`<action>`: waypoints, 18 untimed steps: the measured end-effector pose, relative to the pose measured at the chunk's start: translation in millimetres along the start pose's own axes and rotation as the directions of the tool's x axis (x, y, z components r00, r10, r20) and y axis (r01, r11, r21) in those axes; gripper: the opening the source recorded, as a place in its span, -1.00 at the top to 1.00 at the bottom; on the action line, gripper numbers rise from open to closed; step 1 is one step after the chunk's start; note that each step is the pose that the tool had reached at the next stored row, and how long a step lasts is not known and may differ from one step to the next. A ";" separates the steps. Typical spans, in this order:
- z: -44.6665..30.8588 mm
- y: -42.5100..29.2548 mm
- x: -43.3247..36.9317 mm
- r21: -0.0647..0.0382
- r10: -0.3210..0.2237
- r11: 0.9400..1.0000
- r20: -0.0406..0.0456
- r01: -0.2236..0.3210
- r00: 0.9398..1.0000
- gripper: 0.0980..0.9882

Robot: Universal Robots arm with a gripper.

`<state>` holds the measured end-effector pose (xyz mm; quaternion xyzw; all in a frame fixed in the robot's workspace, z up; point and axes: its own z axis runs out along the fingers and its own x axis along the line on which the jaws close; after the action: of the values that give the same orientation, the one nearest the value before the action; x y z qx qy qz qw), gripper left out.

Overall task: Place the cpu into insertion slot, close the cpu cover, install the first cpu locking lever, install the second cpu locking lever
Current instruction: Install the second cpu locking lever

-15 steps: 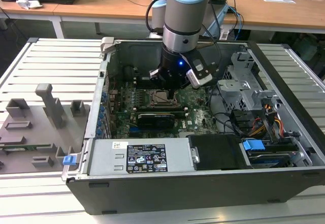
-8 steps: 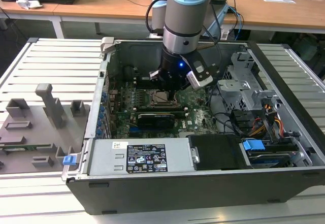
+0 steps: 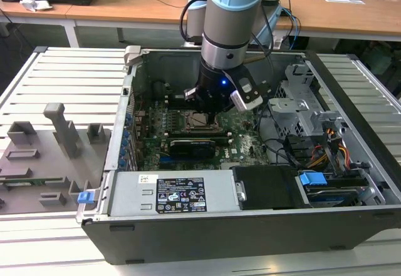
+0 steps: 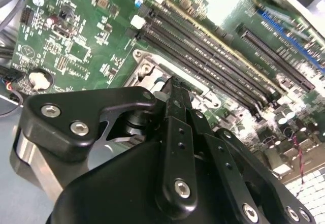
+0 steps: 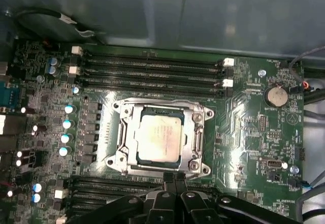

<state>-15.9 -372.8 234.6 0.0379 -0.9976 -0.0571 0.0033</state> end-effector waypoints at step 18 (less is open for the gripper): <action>1.1 -0.6 22.1 0.000 0.000 1.000 0.000 0.000 1.000 0.98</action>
<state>-37.9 -374.9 233.5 0.0379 -0.9976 -0.0570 0.0033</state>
